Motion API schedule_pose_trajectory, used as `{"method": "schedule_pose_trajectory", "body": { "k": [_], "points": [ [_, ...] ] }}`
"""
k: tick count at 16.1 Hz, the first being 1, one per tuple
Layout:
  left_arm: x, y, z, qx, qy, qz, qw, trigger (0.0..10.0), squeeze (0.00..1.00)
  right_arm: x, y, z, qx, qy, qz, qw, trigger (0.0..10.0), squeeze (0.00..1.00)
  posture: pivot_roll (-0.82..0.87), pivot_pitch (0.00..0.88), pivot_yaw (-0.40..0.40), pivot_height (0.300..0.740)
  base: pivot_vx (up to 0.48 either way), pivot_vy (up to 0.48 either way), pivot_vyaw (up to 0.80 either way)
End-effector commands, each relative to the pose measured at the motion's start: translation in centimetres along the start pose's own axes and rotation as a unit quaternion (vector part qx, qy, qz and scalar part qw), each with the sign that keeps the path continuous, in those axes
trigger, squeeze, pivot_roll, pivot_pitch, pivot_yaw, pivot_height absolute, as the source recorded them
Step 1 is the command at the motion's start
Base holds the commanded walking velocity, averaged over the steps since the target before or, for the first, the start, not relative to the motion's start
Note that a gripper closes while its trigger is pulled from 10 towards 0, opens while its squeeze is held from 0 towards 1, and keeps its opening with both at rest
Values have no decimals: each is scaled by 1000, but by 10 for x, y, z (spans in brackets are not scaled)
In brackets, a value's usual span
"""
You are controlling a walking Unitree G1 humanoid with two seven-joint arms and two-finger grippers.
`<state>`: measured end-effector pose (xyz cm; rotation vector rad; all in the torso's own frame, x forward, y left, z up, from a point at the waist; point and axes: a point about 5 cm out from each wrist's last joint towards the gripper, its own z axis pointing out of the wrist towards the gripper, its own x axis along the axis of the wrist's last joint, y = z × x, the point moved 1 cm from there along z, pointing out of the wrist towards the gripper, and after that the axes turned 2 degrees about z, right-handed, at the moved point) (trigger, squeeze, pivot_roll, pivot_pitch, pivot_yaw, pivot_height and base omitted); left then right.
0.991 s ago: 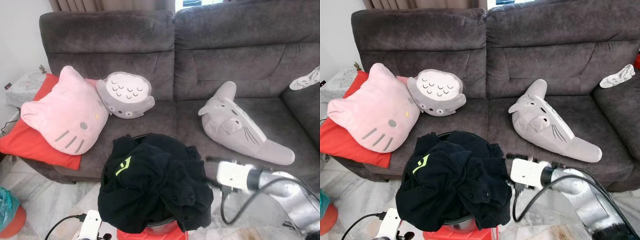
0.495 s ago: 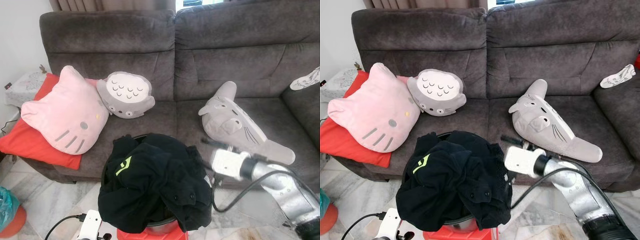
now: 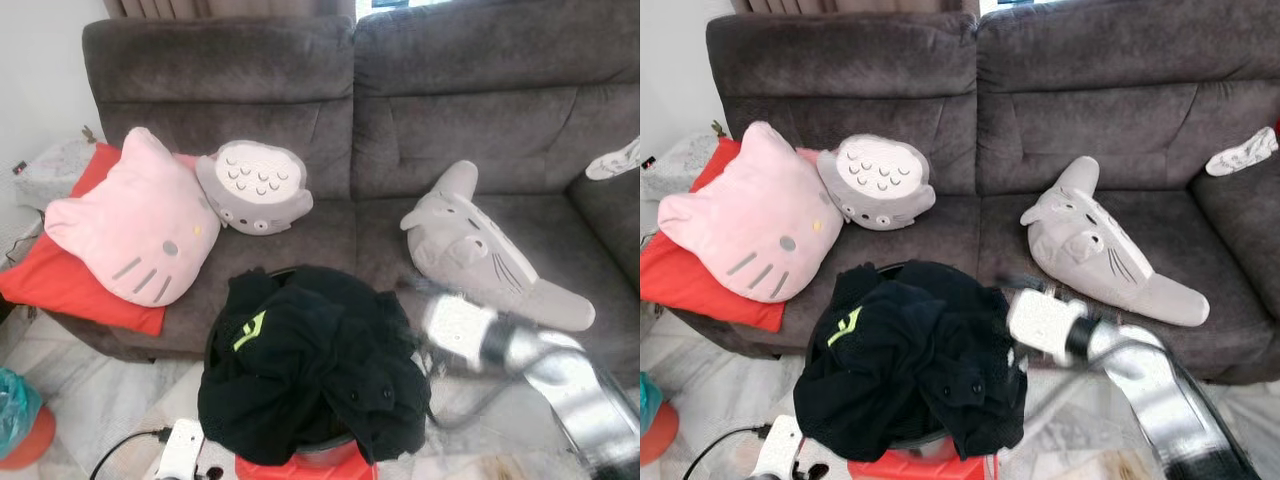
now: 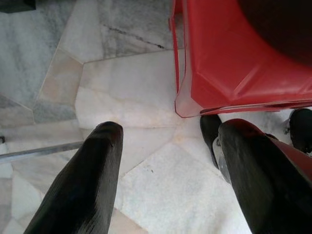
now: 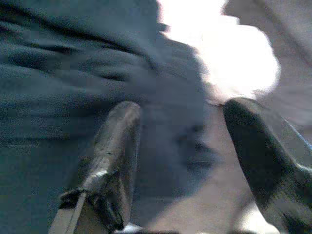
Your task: Hang hanger
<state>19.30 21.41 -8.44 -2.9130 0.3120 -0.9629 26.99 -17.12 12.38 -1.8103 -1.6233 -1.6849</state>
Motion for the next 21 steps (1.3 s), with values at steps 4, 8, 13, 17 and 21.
{"method": "schedule_pose_trajectory", "body": {
  "k": [4, 8, 13, 17, 21],
  "points": [
    [-3, -3, -1, 0, -5, -4, 1000, 10000, 0, 25, -6, -16, 43, 8, 2, 999, 10000, 0, -99, 0, 119, 740, 0, 0, 0],
    [-2, -2, -1, -4, -5, -5, 1000, 10000, 0, 20, -26, -42, 126, -96, 2, 987, 10000, 0, -110, 0, 122, 740, 0, 0, 0],
    [-2, -2, -1, -3, -5, -8, 1000, 10000, 0, 18, -29, -45, 142, -124, 5, 982, 10000, 0, -103, 0, 119, 740, 0, 0, 0],
    [-2, -2, -1, -4, -5, -7, 1000, 10000, 0, 13, -33, -56, 161, -170, 17, 972, 10000, 0, -106, 0, 120, 740, 0, 0, 0],
    [-2, -2, -1, -4, -5, -7, 1000, 10000, 0, 3, -28, -65, 135, -211, 1, 968, 10000, 0, -108, 0, 121, 740, 0, 0, 0]
  ]
}}
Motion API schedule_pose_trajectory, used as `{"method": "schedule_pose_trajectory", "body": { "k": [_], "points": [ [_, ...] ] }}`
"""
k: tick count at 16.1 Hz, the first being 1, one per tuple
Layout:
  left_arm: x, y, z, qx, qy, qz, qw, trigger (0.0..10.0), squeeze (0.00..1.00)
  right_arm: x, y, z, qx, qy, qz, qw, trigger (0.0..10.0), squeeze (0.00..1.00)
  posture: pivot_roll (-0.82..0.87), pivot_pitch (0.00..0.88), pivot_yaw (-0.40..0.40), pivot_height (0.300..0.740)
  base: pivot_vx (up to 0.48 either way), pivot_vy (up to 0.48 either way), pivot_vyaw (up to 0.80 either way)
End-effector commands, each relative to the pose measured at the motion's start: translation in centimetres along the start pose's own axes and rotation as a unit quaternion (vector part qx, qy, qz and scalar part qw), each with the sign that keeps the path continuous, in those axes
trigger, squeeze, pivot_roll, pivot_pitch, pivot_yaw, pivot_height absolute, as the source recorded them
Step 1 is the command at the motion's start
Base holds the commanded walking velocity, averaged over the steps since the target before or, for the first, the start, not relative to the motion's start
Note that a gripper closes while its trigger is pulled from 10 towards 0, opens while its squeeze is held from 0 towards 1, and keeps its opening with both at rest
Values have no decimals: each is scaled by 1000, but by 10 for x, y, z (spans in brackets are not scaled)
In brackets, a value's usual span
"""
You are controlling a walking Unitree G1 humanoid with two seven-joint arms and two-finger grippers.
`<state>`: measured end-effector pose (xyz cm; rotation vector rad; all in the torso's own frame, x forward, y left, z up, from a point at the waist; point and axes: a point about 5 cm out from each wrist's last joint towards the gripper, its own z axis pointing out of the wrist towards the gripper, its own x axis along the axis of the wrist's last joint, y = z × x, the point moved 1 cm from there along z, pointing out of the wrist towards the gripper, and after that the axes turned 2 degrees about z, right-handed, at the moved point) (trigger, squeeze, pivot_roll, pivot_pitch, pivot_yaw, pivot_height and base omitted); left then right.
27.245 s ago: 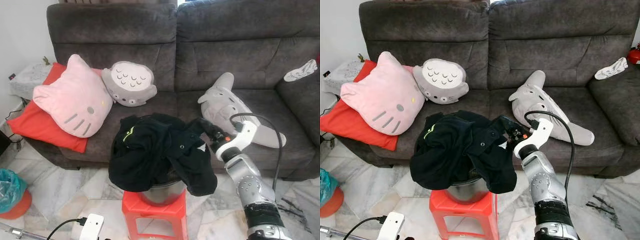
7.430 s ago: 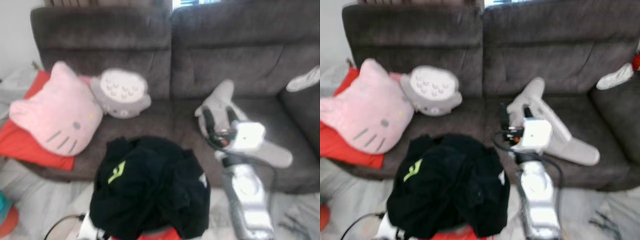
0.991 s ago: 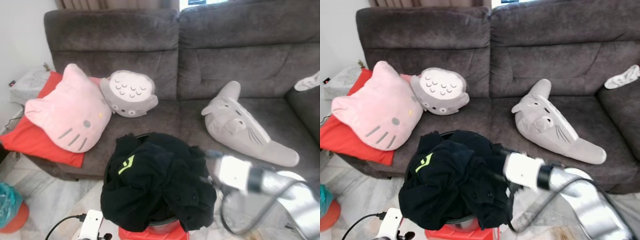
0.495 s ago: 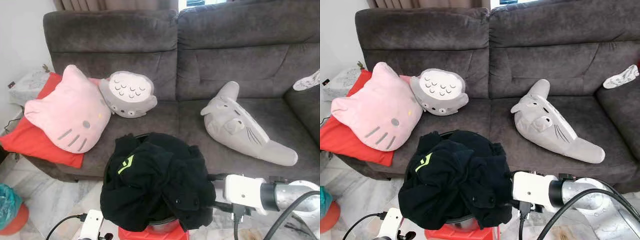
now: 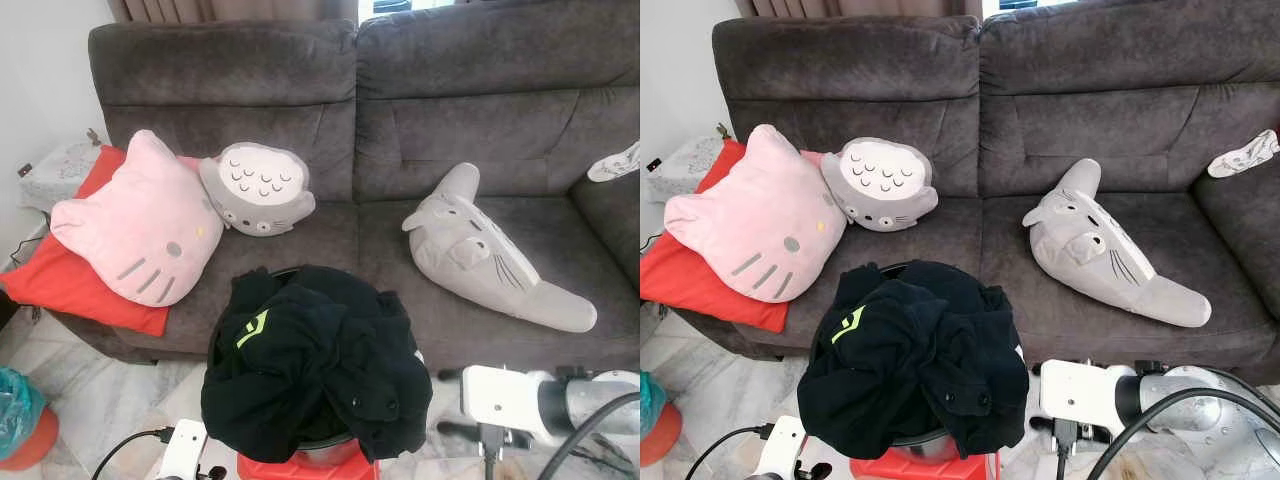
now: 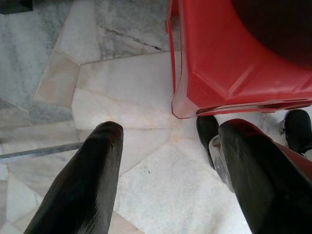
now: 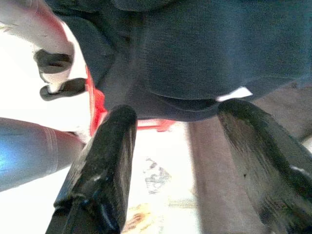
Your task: Hang hanger
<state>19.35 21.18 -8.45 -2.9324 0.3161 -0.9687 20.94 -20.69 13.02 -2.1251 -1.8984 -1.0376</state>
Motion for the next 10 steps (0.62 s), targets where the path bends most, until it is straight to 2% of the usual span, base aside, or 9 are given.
{"method": "schedule_pose_trajectory", "body": {
  "k": [1, 3, 7, 10],
  "points": [
    [-3, -4, -1, 6, -6, -3, 1000, 10000, 0, -1, 11, -2, -44, -10, -18, 999, 10000, 0, -106, 0, 120, 740, 0, 0, 0],
    [-3, -4, -1, 7, -5, -3, 1000, 10000, 0, -9, 26, -2, -107, -36, -48, 992, 10000, 0, -106, 0, 121, 740, 0, 0, 0],
    [-3, -4, -1, 7, -5, -3, 1000, 10000, 0, -6, 21, 5, -99, -18, -44, 994, 10000, 0, -106, 0, 121, 740, 0, 0, 0],
    [-3, -4, -1, 7, -5, -3, 1000, 10000, 0, -4, 24, 13, -122, 7, -52, 991, 10000, 0, -102, 0, 120, 740, 0, 0, 0]
  ]
}}
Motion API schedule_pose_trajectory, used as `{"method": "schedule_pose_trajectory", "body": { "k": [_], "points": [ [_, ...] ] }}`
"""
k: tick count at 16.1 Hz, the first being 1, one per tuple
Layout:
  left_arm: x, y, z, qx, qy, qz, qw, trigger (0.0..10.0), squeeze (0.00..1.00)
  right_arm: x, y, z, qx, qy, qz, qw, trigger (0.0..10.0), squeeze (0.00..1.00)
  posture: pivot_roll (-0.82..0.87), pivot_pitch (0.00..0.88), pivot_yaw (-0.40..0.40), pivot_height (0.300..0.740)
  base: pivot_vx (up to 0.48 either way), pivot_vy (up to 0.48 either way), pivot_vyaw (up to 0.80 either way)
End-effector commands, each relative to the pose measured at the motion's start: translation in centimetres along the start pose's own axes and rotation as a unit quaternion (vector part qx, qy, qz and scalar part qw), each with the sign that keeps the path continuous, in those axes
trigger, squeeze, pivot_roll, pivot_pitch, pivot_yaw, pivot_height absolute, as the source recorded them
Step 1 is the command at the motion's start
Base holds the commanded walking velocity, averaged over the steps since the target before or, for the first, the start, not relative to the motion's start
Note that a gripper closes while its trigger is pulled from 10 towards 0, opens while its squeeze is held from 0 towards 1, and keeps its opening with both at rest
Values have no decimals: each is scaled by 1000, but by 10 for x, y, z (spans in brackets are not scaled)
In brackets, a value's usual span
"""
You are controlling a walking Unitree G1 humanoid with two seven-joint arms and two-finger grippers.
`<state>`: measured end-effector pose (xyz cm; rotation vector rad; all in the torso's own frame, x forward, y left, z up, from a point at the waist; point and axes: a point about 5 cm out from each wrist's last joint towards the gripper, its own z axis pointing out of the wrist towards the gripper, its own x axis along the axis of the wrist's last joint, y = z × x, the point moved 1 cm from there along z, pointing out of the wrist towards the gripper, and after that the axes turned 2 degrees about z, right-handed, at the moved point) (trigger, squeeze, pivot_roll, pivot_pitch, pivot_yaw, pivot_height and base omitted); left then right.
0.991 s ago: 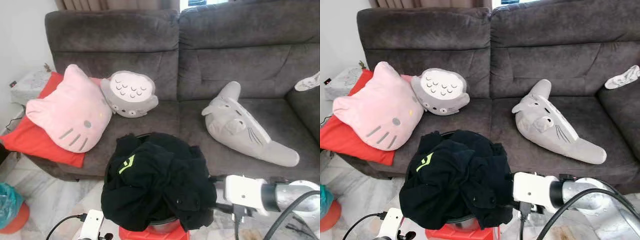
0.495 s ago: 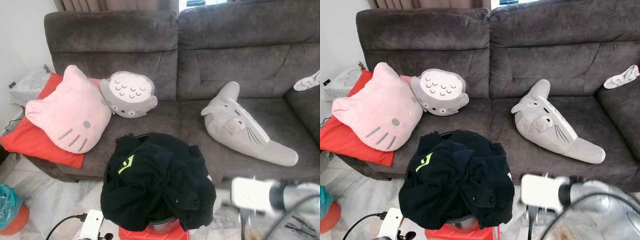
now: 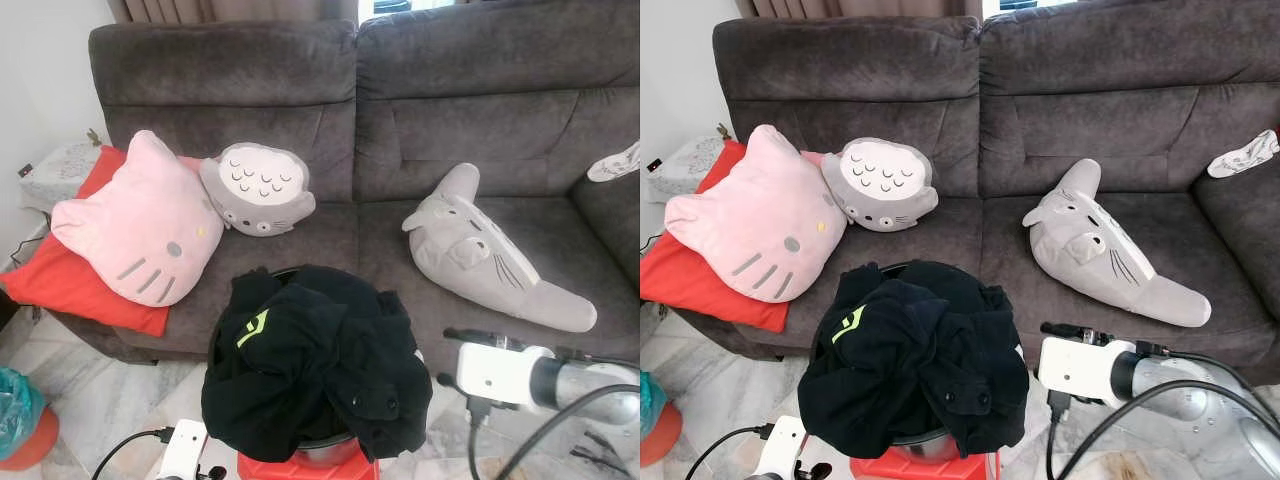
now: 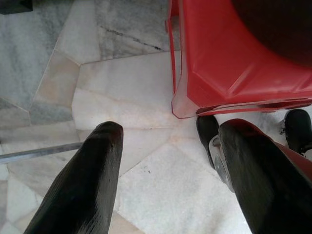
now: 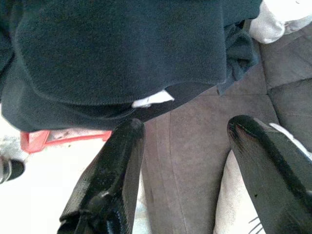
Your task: Hang hanger
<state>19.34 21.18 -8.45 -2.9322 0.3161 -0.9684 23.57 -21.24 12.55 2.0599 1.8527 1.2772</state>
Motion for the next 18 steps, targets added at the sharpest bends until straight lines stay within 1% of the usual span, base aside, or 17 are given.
{"method": "schedule_pose_trajectory", "body": {
  "k": [1, 5, 7, 9, 11, 15, 18],
  "points": [
    [-3, -4, -1, 7, -5, -4, 1000, 10000, 0, 4, -2, 5, 3, 13, -8, 1000, 10000, 0, -102, 0, 120, 740, 0, 0, 0],
    [-3, -4, -1, 7, -6, -4, 1000, 10000, 0, 4, -10, 12, 15, 23, -5, 1000, 10000, 0, -101, 0, 120, 740, 0, 0, 0],
    [-3, -4, -1, 7, -5, -4, 1000, 10000, 0, 3, -11, 14, 12, 27, -3, 1000, 10000, 0, -100, 0, 120, 740, 0, 0, 0],
    [-3, -4, -1, 7, -5, -4, 1000, 10000, 0, 4, -7, 17, -3, 36, -8, 999, 10000, 0, -100, 0, 120, 740, 0, 0, 0],
    [-3, -4, -1, 8, -4, -4, 1000, 10000, 0, 9, 1, 20, -37, 53, -22, 998, 10000, 0, -100, 0, 120, 740, 0, 0, 0],
    [-3, -4, -1, 8, -4, -4, 1000, 10000, 0, 16, 19, 19, -94, 71, -51, 992, 10000, 0, -99, 0, 119, 740, 0, 0, 0],
    [-3, -4, -1, 8, -3, -4, 1000, 10000, 0, 19, 22, 19, -105, 82, -59, 989, 10000, 0, -98, 0, 119, 740, 0, 0, 0]
  ]
}}
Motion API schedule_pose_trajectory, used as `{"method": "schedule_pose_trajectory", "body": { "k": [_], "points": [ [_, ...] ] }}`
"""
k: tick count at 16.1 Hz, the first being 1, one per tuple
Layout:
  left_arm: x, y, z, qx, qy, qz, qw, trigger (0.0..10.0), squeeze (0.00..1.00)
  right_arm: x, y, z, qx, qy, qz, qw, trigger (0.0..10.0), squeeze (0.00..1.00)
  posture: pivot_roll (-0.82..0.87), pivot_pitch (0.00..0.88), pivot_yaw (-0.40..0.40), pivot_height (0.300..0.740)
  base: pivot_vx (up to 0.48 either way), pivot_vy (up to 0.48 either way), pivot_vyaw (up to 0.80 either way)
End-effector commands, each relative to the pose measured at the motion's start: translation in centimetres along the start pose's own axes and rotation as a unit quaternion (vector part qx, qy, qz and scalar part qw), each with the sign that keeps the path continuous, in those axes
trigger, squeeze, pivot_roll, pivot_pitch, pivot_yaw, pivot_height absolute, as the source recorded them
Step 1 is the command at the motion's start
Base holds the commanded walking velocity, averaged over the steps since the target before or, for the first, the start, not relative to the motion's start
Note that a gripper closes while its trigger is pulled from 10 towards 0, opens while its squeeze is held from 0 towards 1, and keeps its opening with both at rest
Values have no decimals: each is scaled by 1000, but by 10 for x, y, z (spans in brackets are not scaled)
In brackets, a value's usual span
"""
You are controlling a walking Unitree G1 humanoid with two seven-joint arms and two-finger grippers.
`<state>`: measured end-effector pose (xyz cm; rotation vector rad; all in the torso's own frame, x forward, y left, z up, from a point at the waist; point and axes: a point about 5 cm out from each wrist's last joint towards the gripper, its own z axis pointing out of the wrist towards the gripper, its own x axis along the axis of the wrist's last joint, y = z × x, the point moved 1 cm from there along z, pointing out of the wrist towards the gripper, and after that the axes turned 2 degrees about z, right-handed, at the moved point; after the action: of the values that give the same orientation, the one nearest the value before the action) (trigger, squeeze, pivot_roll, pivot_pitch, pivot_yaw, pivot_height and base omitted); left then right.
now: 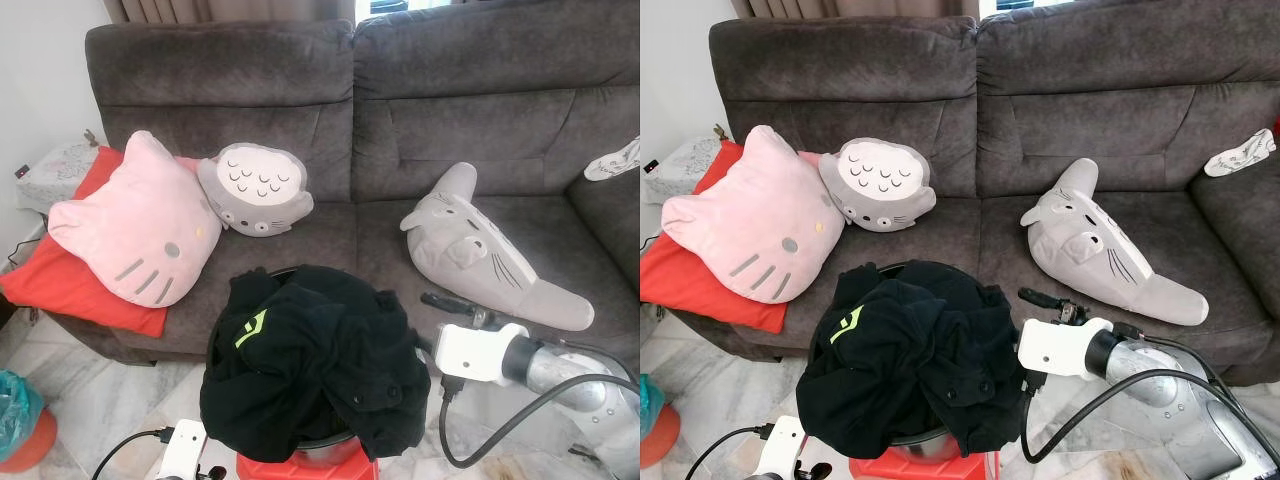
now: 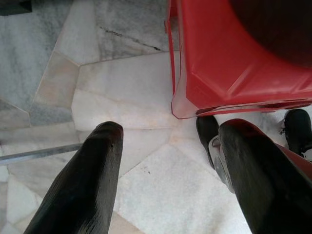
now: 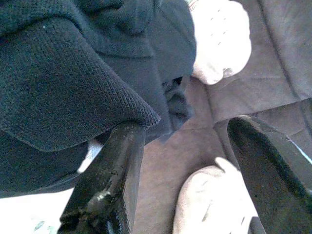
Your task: Hang hanger
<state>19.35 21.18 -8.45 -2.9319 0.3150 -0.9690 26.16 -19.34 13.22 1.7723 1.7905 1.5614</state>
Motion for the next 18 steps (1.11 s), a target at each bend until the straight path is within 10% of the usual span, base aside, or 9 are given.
{"method": "schedule_pose_trajectory", "body": {
  "k": [1, 10, 18],
  "points": [
    [-3, -4, -1, 7, -4, -4, 1000, 10000, 0, 2, 4, 1, -11, 9, 1, 1000, 10000, 0, -97, 0, 119, 740, 0, 0, 0],
    [-2, -4, -1, 6, -3, -5, 1000, 10000, 0, -3, -24, 4, 56, 7, 45, 997, 10000, 0, -96, 0, 118, 740, 0, 0, 0],
    [-2, -4, -1, 7, -2, -4, 1000, 10000, 0, -4, -20, 17, -33, 29, 26, 999, 10000, 0, -94, 0, 119, 740, 0, 0, 0]
  ]
}}
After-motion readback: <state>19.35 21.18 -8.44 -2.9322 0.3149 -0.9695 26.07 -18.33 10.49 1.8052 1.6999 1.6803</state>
